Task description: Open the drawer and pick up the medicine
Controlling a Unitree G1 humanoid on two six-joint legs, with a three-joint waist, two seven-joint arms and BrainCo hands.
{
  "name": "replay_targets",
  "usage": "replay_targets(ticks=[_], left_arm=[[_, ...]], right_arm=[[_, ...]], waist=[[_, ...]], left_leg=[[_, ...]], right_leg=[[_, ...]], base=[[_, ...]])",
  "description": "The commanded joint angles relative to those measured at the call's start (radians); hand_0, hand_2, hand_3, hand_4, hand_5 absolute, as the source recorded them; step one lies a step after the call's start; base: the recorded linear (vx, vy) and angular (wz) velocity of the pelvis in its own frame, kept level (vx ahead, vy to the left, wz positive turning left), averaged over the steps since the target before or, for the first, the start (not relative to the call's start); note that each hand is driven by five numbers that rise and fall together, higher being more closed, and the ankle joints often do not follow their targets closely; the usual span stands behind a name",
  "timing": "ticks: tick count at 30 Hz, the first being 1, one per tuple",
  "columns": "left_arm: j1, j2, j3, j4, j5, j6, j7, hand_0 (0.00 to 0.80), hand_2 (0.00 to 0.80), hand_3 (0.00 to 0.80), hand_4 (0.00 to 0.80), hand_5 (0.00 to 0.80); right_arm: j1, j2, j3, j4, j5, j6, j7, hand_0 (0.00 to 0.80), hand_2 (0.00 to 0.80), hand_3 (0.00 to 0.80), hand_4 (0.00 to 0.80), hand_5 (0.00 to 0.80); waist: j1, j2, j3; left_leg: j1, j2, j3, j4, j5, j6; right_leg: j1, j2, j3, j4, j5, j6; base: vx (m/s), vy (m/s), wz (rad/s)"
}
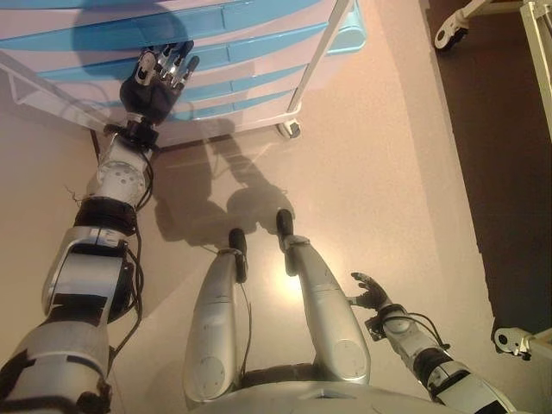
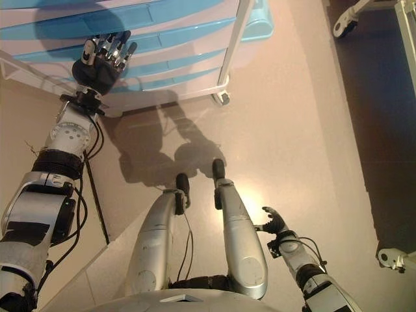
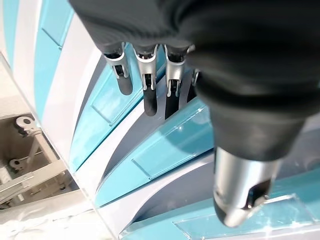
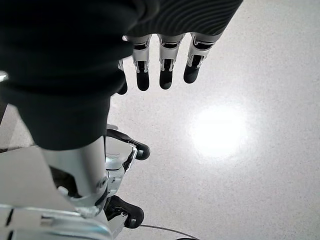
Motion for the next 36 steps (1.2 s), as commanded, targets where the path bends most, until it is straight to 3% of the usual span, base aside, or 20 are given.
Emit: replay_targets(ticks=[1,11,15,18,22,27,36], left_arm=[[0.039,-0.043,-0.084,0.122,0.053,0.092,0.050,0.000,0.000,0.000,0.000,0.000],[0.049,-0.054,-0.121,0.114,0.176,0.149,-0.005,0.000,0.000,0.000,0.000,0.000],[0.082,-0.081,-0.116,0.105,0.039,0.096,0.015,0.000,0.000,0.000,0.000,0.000],[0.133,-0.135,-0.037,0.107,-0.201,0.002,0.000,0.000,0.000,0.000,0.000,0.000],[0.207,-0.229,0.039,0.100,-0.365,-0.047,-0.083,0.000,0.000,0.000,0.000,0.000],[0.241,-0.297,0.067,0.086,-0.428,-0.104,-0.164,0.000,0.000,0.000,0.000,0.000],[0.216,-0.272,0.064,0.091,-0.412,-0.127,-0.201,0.000,0.000,0.000,0.000,0.000]], right_arm=[[0.038,-0.053,0.011,-0.030,0.015,0.000,-0.002,0.000,0.000,0.000,0.000,0.000],[0.033,-0.054,0.011,-0.033,0.015,0.002,-0.008,0.000,0.000,0.000,0.000,0.000],[0.024,-0.058,0.004,-0.032,0.010,0.007,-0.006,0.000,0.000,0.000,0.000,0.000],[0.031,-0.042,0.007,-0.023,0.013,-0.003,-0.008,0.000,0.000,0.000,0.000,0.000],[0.031,-0.009,0.016,-0.012,0.015,-0.008,-0.013,0.000,0.000,0.000,0.000,0.000],[0.017,0.018,0.031,-0.008,0.033,0.001,-0.011,0.000,0.000,0.000,0.000,0.000],[0.013,0.014,0.033,-0.007,0.030,0.004,0.007,0.000,0.000,0.000,0.000,0.000]], waist=[[-0.033,0.038,-0.031],[-0.035,0.047,-0.031],[-0.034,0.057,-0.031],[-0.025,0.048,-0.031],[-0.009,0.025,-0.031],[0.011,-0.006,-0.031],[0.011,-0.016,-0.031]], left_leg=[[0.044,-0.044,0.042,-0.141,0.035,0.018],[0.046,-0.044,0.044,-0.153,0.040,0.017],[0.051,-0.050,0.041,-0.162,0.044,0.017],[0.055,-0.054,0.032,-0.160,0.041,0.016],[0.060,-0.057,0.015,-0.161,0.038,0.015],[0.063,-0.054,-0.001,-0.163,0.035,0.012],[0.069,-0.049,-0.002,-0.161,0.031,0.012]], right_leg=[[0.060,0.045,-0.019,-0.007,-0.038,-0.027],[0.054,0.045,-0.017,-0.011,-0.035,-0.025],[0.054,0.045,-0.014,-0.013,-0.036,-0.024],[0.060,0.048,-0.015,-0.009,-0.043,-0.026],[0.074,0.057,-0.017,-0.013,-0.046,-0.028],[0.087,0.064,-0.026,-0.015,-0.049,-0.028],[0.091,0.065,-0.032,-0.008,-0.051,-0.026]], base=[[0.000,0.000,0.00],[0.000,0.000,0.00],[-0.001,0.013,0.04],[0.004,-0.012,0.00],[0.011,-0.069,-0.02],[0.002,-0.082,0.02],[0.001,-0.014,0.01]])
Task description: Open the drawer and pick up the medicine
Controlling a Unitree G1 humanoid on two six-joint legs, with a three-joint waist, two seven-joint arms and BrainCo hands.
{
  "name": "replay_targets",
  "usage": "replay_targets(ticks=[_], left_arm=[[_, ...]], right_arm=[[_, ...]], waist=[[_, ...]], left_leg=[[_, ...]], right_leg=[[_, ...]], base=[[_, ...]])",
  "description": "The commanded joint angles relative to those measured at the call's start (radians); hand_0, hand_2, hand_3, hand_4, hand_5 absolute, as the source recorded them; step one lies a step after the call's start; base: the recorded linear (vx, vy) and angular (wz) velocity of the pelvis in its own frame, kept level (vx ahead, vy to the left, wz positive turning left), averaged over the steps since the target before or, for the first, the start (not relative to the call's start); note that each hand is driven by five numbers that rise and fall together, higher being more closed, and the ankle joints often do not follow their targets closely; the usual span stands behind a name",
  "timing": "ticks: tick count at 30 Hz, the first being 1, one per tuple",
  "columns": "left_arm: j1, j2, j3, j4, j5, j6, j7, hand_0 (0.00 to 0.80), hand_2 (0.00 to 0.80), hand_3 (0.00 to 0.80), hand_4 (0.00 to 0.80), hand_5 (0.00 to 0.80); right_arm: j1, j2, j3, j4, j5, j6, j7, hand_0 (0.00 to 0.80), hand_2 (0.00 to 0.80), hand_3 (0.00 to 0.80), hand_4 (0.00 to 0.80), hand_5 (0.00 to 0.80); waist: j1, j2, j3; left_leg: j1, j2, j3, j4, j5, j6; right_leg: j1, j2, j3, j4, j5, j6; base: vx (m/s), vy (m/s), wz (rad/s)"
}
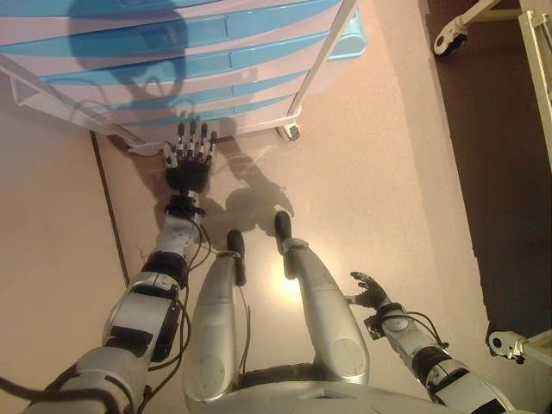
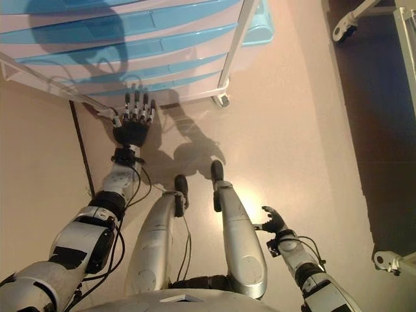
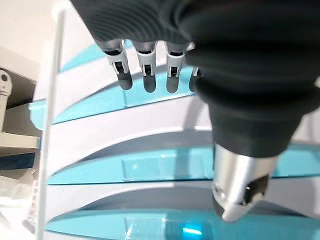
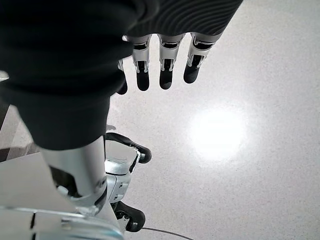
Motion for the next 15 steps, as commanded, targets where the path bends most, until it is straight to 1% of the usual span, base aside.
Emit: replay_targets(ticks=[1,8,12,15], left_arm=[[-0.013,0.018,0.023,-0.053,-0.002,-0.015,-0.049,0.000,0.000,0.000,0.000,0.000],[-0.029,0.047,0.020,-0.071,0.034,-0.027,-0.074,0.000,0.000,0.000,0.000,0.000],[-0.056,0.067,0.017,-0.080,0.036,-0.037,-0.052,0.000,0.000,0.000,0.000,0.000],[-0.094,0.091,0.012,-0.082,0.042,-0.059,-0.013,0.000,0.000,0.000,0.000,0.000]], right_arm=[[0.021,-0.003,0.035,-0.014,0.029,-0.004,0.008,0.000,0.000,0.000,0.000,0.000],[0.024,-0.010,0.034,-0.014,0.023,-0.004,0.016,0.000,0.000,0.000,0.000,0.000],[0.025,-0.014,0.037,-0.011,0.024,-0.007,0.015,0.000,0.000,0.000,0.000,0.000],[0.028,-0.015,0.041,-0.010,0.024,-0.010,0.013,0.000,0.000,0.000,0.000,0.000]], waist=[[0.020,-0.001,-0.031],[0.018,0.005,-0.031],[0.015,0.007,-0.031],[0.011,0.007,-0.032]], left_leg=[[0.041,-0.048,0.020,-0.127,0.021,0.021],[0.041,-0.046,0.025,-0.127,0.022,0.021],[0.040,-0.045,0.028,-0.126,0.021,0.022],[0.038,-0.044,0.030,-0.121,0.020,0.023]], right_leg=[[0.052,0.062,-0.013,0.033,-0.056,-0.029],[0.051,0.061,-0.013,0.035,-0.057,-0.029],[0.048,0.061,-0.014,0.038,-0.057,-0.029],[0.046,0.061,-0.013,0.041,-0.057,-0.029]], base=[[0.000,0.000,0.00],[0.000,0.000,0.00],[0.000,0.000,0.00],[0.000,0.000,0.00]])
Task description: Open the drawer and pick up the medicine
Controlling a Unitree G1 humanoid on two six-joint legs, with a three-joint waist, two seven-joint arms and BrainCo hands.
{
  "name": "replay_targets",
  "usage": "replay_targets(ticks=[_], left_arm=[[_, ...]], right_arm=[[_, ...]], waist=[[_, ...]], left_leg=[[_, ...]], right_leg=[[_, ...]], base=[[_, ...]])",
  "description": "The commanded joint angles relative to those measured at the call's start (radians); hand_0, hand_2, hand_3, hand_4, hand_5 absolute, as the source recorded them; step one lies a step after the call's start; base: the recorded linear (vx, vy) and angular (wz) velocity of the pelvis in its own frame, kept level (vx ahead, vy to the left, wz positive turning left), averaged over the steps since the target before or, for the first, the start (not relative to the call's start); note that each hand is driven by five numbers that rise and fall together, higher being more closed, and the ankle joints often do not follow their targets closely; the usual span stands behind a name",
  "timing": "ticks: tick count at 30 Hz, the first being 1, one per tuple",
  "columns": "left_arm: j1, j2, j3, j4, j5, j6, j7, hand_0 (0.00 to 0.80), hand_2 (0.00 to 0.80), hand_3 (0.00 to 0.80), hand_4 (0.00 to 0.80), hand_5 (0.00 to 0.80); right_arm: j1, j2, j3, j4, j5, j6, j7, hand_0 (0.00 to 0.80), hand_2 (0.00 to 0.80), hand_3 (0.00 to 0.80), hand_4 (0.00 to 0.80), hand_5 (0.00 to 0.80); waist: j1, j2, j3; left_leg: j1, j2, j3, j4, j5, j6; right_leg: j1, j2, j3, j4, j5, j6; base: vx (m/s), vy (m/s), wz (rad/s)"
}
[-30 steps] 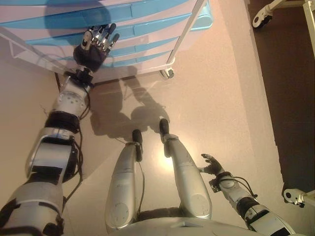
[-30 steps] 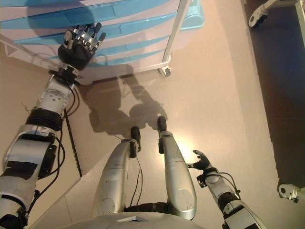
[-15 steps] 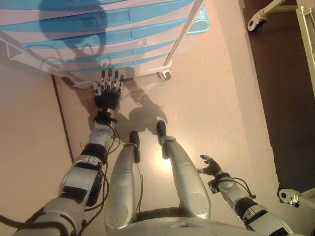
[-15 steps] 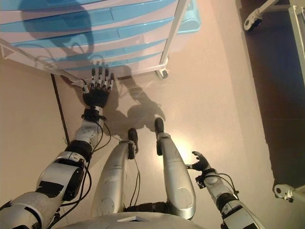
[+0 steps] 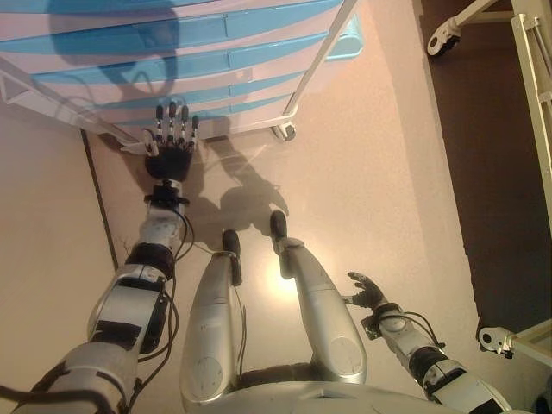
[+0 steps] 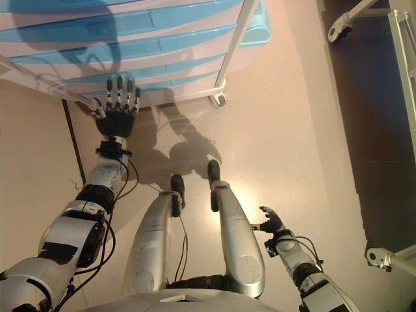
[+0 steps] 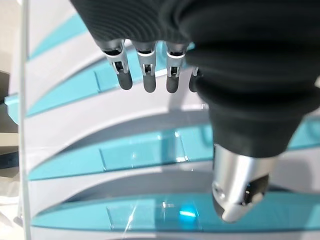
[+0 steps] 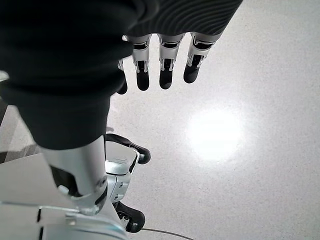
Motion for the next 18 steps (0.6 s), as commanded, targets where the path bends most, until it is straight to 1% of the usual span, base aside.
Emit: replay_targets(ticks=[1,4,6,7,10,12,18], left_arm=[[-0.040,0.018,0.009,-0.081,0.029,-0.036,0.004,0.000,0.000,0.000,0.000,0.000],[-0.086,0.047,0.007,-0.077,0.030,-0.044,0.025,0.000,0.000,0.000,0.000,0.000],[-0.086,0.047,0.007,-0.076,0.030,-0.044,0.025,0.000,0.000,0.000,0.000,0.000],[-0.117,0.063,0.003,-0.075,0.030,-0.045,0.046,0.000,0.000,0.000,0.000,0.000],[-0.148,0.077,-0.009,-0.071,0.027,-0.050,0.066,0.000,0.000,0.000,0.000,0.000],[-0.183,0.093,-0.021,-0.062,0.042,-0.054,0.116,0.000,0.000,0.000,0.000,0.000],[-0.233,0.117,-0.041,-0.034,0.056,-0.036,0.151,0.000,0.000,0.000,0.000,0.000]], right_arm=[[0.028,-0.023,0.041,-0.010,0.024,-0.009,0.005,0.000,0.000,0.000,0.000,0.000],[0.030,-0.023,0.047,-0.007,0.025,-0.017,0.003,0.000,0.000,0.000,0.000,0.000],[0.029,-0.023,0.047,-0.007,0.025,-0.017,0.003,0.000,0.000,0.000,0.000,0.000],[0.030,-0.024,0.050,-0.005,0.027,-0.020,0.002,0.000,0.000,0.000,0.000,0.000],[0.032,-0.024,0.056,-0.001,0.028,-0.025,-0.002,0.000,0.000,0.000,0.000,0.000],[0.034,-0.026,0.061,-0.005,0.031,-0.027,-0.007,0.000,0.000,0.000,0.000,0.000],[0.034,-0.030,0.067,-0.003,0.029,-0.029,-0.007,0.000,0.000,0.000,0.000,0.000]], waist=[[0.013,0.020,-0.032],[0.008,0.017,-0.034],[0.008,0.017,-0.034],[0.005,0.015,-0.037],[0.001,0.015,-0.039],[-0.004,0.015,-0.038],[-0.012,0.016,-0.038]], left_leg=[[0.029,-0.046,0.023,-0.123,0.023,0.015],[0.027,-0.042,0.027,-0.121,0.021,0.015],[0.027,-0.042,0.027,-0.121,0.021,0.015],[0.025,-0.042,0.028,-0.120,0.019,0.015],[0.025,-0.041,0.030,-0.119,0.018,0.015],[0.022,-0.041,0.030,-0.117,0.019,0.014],[0.022,-0.041,0.033,-0.121,0.019,0.014]], right_leg=[[0.039,0.059,-0.020,0.040,-0.058,-0.028],[0.037,0.058,-0.020,0.039,-0.057,-0.027],[0.037,0.058,-0.020,0.039,-0.057,-0.027],[0.038,0.059,-0.019,0.037,-0.058,-0.028],[0.037,0.058,-0.018,0.038,-0.058,-0.028],[0.032,0.058,-0.017,0.039,-0.057,-0.029],[0.030,0.059,-0.015,0.038,-0.056,-0.029]], base=[[0.000,0.000,0.00],[0.000,0.000,0.00],[0.000,0.000,0.00],[0.000,0.000,0.00],[0.000,0.000,0.00],[0.000,0.000,0.00],[0.000,0.000,0.00]])
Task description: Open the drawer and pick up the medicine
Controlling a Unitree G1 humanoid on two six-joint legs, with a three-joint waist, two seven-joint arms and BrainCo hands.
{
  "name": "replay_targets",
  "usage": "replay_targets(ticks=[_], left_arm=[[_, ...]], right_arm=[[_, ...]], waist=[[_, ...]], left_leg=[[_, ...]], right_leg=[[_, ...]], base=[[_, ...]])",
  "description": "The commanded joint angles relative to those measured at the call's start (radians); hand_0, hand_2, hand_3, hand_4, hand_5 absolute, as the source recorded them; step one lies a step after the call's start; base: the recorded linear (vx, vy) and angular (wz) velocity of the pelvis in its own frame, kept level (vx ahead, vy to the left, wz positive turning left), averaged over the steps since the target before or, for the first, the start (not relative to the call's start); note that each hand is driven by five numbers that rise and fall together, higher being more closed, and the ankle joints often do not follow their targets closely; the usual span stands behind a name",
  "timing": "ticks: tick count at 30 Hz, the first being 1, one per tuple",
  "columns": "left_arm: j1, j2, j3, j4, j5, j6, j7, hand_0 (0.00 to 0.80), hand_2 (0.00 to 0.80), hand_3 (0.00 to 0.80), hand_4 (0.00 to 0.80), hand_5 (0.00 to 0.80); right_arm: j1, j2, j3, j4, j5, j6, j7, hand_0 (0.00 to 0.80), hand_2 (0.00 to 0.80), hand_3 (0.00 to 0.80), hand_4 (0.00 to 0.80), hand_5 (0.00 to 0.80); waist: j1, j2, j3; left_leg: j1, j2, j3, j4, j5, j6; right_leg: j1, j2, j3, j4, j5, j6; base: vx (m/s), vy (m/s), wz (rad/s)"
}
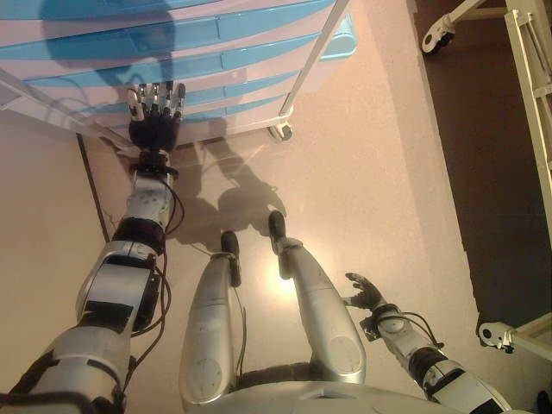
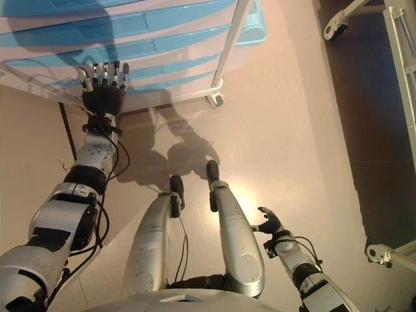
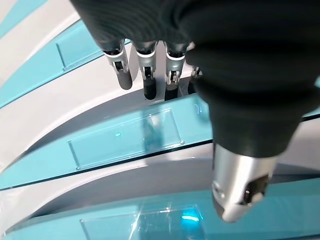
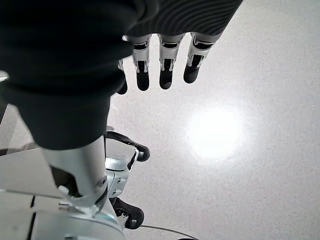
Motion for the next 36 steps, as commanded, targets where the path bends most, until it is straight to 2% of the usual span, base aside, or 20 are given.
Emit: replay_targets(ticks=[1,4,7,8,9,10,12,14,20,27,30,36], left_arm=[[-0.126,0.059,-0.029,-0.032,0.037,-0.014,-0.011,0.000,0.000,0.000,0.000,0.000],[-0.138,0.063,-0.040,-0.027,0.034,-0.014,-0.036,0.000,0.000,0.000,0.000,0.000],[-0.153,0.064,-0.040,-0.040,0.001,-0.020,-0.127,0.000,0.000,0.000,0.000,0.000],[-0.153,0.061,-0.041,-0.051,-0.007,-0.032,-0.142,0.207,0.207,0.207,0.207,0.207],[-0.155,0.059,-0.040,-0.064,-0.019,-0.035,-0.165,0.345,0.345,0.345,0.345,0.345],[-0.155,0.057,-0.036,-0.080,-0.030,-0.036,-0.182,0.436,0.436,0.436,0.436,0.436],[-0.156,0.050,-0.031,-0.116,-0.056,-0.040,-0.214,0.706,0.706,0.706,0.706,0.706],[-0.157,0.045,-0.032,-0.137,-0.073,-0.044,-0.237,0.800,0.800,0.800,0.800,0.800],[-0.152,0.016,-0.026,-0.235,-0.118,-0.066,-0.297,0.800,0.800,0.800,0.800,0.800],[-0.120,-0.016,-0.028,-0.325,-0.103,-0.108,-0.293,0.800,0.800,0.800,0.800,0.800],[-0.088,-0.022,-0.017,-0.351,-0.101,-0.128,-0.279,0.800,0.800,0.800,0.800,0.800],[0.032,-0.040,0.015,-0.396,-0.128,-0.118,-0.296,0.800,0.800,0.800,0.800,0.800]], right_arm=[[0.033,-0.030,0.033,-0.003,0.030,-0.020,0.001,0.000,0.000,0.000,0.000,0.000],[0.033,-0.032,0.036,-0.007,0.029,-0.018,-0.001,0.000,0.000,0.000,0.000,0.000],[0.032,-0.034,0.036,0.000,0.027,-0.026,0.003,0.000,0.000,0.000,0.000,0.000],[0.031,-0.034,0.037,0.001,0.026,-0.028,0.002,0.000,0.000,0.000,0.000,0.000],[0.032,-0.034,0.038,0.001,0.026,-0.029,0.003,0.000,0.000,0.000,0.000,0.000],[0.034,-0.034,0.038,0.001,0.024,-0.030,0.005,0.000,0.000,0.000,0.000,0.000],[0.036,-0.033,0.043,-0.003,0.021,-0.028,0.002,0.000,0.000,0.000,0.000,0.000],[0.034,-0.034,0.045,-0.002,0.024,-0.029,0.003,0.000,0.000,0.000,0.000,0.000],[0.034,-0.033,0.048,0.001,0.012,-0.026,0.000,0.000,0.000,0.000,0.000,0.000],[0.030,-0.037,0.044,0.007,-0.004,-0.027,-0.001,0.000,0.000,0.000,0.000,0.000],[0.023,-0.036,0.041,0.006,-0.018,-0.019,-0.005,0.000,0.000,0.000,0.000,0.000],[0.017,-0.043,0.026,-0.001,-0.055,-0.013,-0.017,0.000,0.000,0.000,0.000,0.000]], waist=[[0.004,0.017,-0.037],[0.001,0.018,-0.035],[0.000,0.019,-0.034],[0.000,0.019,-0.033],[0.000,0.019,-0.033],[0.001,0.019,-0.034],[0.002,0.019,-0.035],[0.004,0.018,-0.034],[0.009,0.021,-0.038],[0.022,0.034,-0.044],[0.037,0.046,-0.046],[0.073,0.070,-0.050]], left_leg=[[0.026,-0.043,0.033,-0.122,0.025,0.016],[0.031,-0.042,0.034,-0.126,0.025,0.016],[0.033,-0.043,0.033,-0.129,0.025,0.015],[0.034,-0.043,0.032,-0.129,0.025,0.015],[0.036,-0.044,0.032,-0.131,0.025,0.015],[0.040,-0.044,0.030,-0.133,0.025,0.015],[0.045,-0.046,0.028,-0.136,0.024,0.015],[0.048,-0.047,0.026,-0.137,0.024,0.015],[0.070,-0.052,0.018,-0.155,0.028,0.013],[0.100,-0.058,0.008,-0.186,0.045,0.010],[0.117,-0.063,-0.003,-0.208,0.057,0.005],[0.143,-0.071,-0.030,-0.254,0.091,-0.006]], right_leg=[[0.030,0.058,-0.017,0.041,-0.055,-0.030],[0.031,0.057,-0.015,0.040,-0.054,-0.029],[0.031,0.057,-0.014,0.040,-0.055,-0.029],[0.032,0.057,-0.013,0.039,-0.055,-0.029],[0.033,0.058,-0.012,0.039,-0.055,-0.029],[0.035,0.059,-0.011,0.039,-0.056,-0.029],[0.038,0.060,-0.010,0.039,-0.058,-0.030],[0.041,0.060,-0.011,0.037,-0.058,-0.031],[0.063,0.060,-0.007,0.027,-0.062,-0.033],[0.094,0.055,-0.010,0.017,-0.071,-0.037],[0.112,0.050,-0.019,0.015,-0.081,-0.038],[0.140,0.031,-0.048,0.013,-0.094,-0.040]], base=[[0.000,0.000,0.00],[0.000,0.000,0.00],[0.000,0.000,0.00],[0.000,0.000,0.00],[0.000,0.000,0.00],[0.000,0.000,0.00],[0.000,0.000,0.00],[0.000,0.000,0.00],[0.000,0.000,0.00],[-0.005,0.002,0.01],[-0.042,0.018,0.04],[-0.057,-0.002,0.07]])
